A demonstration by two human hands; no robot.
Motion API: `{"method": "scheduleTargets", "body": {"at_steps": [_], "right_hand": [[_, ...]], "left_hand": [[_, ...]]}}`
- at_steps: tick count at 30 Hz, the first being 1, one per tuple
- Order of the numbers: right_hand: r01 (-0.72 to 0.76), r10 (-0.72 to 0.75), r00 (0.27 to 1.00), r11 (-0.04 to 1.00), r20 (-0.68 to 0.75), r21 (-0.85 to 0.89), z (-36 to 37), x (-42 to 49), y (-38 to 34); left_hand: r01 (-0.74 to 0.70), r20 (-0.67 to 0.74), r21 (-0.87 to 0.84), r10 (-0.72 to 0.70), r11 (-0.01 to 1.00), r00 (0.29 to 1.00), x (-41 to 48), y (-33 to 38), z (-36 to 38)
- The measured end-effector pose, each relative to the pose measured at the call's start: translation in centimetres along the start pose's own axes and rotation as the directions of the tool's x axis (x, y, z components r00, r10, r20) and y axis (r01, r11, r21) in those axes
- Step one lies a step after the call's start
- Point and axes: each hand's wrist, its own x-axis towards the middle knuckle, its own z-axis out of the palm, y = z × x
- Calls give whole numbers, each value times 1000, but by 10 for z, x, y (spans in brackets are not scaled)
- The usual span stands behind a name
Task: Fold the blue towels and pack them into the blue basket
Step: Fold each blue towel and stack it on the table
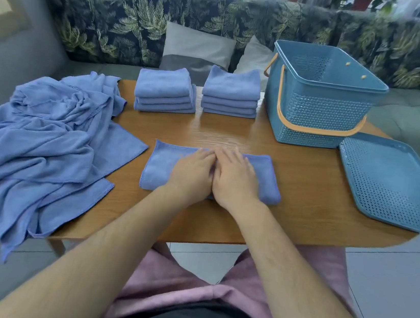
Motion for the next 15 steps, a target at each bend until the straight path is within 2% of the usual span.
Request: {"method": "scheduleTargets", "body": {"at_steps": [2,3,11,15], "right_hand": [[-75,89,984,992,151,-99,9,-2,13],[-94,114,979,987,166,-128,10,-4,21],[-197,226,961,964,158,-181,-4,-16,55],[-217,249,957,955,150,-202,-9,-20,58]], "left_hand": [[89,112,121,-103,989,988,-2,-9,7],[125,121,156,-144,980,982,-4,-16,5],[200,176,244,-247,949,953,-18,-56,-26],[230,183,208,-269,951,946,-23,-71,-36]]}}
